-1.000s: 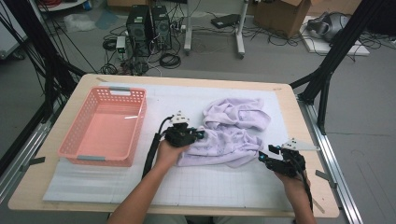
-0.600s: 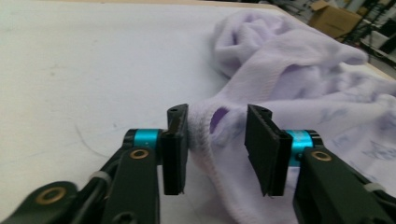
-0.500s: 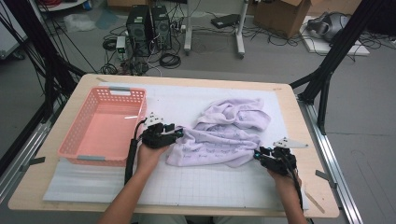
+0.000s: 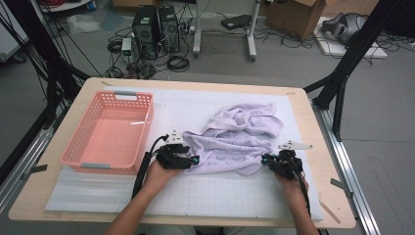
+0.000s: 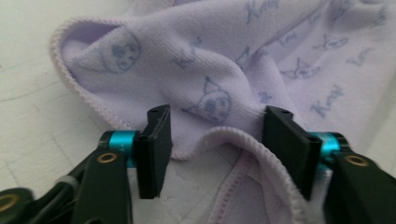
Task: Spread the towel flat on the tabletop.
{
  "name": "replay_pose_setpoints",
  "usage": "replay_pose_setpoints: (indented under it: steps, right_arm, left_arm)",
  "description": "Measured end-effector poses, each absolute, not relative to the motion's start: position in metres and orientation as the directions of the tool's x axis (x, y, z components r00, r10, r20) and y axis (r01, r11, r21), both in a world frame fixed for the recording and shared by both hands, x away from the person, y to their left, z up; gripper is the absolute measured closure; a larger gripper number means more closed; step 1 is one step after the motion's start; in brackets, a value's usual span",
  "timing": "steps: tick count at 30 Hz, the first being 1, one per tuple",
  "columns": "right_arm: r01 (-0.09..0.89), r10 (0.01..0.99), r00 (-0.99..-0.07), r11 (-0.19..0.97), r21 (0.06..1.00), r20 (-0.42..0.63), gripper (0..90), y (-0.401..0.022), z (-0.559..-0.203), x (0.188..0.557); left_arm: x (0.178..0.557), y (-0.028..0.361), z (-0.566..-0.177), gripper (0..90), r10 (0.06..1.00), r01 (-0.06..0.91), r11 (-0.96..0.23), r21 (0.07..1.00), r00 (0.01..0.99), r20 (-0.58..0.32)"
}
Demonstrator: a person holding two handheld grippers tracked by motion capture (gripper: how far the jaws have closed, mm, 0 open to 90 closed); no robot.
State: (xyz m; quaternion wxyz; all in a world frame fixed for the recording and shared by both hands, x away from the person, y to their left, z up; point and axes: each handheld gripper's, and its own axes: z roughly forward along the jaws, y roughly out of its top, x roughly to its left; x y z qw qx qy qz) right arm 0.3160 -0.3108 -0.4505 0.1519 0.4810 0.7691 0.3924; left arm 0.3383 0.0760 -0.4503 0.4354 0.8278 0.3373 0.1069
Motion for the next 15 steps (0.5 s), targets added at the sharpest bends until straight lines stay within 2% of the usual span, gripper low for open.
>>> replay_pose_setpoints:
  steps: [1,2,5,8,11,12,13,15]
  right_arm:
    - [0.617,0.855,-0.499,0.234,0.751,0.144,84.0,-0.312,-0.45,0.317]
    - [0.615,0.855,-0.499,0.237,0.752,0.139,84.2,-0.314,-0.45,0.318]
    - [0.615,0.87,-0.474,0.217,0.758,0.135,84.4,-0.319,-0.448,0.32]
    - [0.634,0.927,-0.357,0.149,0.759,0.117,84.4,-0.341,-0.439,0.33]
    - [0.623,0.947,-0.308,0.131,0.771,0.088,84.4,-0.348,-0.43,0.339]
    - [0.623,0.947,-0.308,0.131,0.771,0.088,84.4,-0.348,-0.43,0.339]
    - [0.61,0.954,-0.298,0.165,0.775,0.031,84.2,-0.343,-0.424,0.346]
    - [0.596,0.951,-0.306,0.157,0.787,0.043,81.1,-0.337,-0.421,0.349]
  left_arm:
    - [0.337,0.075,-0.45,82.1,0.655,0.449,-0.415,0.791,0.751,-0.082]
    - [0.337,0.076,-0.449,84.4,0.651,0.446,-0.423,0.789,0.755,-0.077]
    - [0.337,0.082,-0.445,85.1,0.673,0.461,-0.358,0.812,0.73,-0.117]
    - [0.338,0.094,-0.435,85.8,0.717,0.454,-0.235,0.86,0.678,-0.162]
    - [0.341,0.099,-0.432,85.8,0.749,0.44,-0.169,0.882,0.639,-0.176]
    - [0.342,0.098,-0.433,85.8,0.76,0.428,-0.17,0.888,0.63,-0.159]
    - [0.344,0.096,-0.434,85.7,0.77,0.426,-0.163,0.89,0.619,-0.155]
    - [0.348,0.095,-0.439,83.9,0.789,0.448,-0.135,0.884,0.588,-0.177]
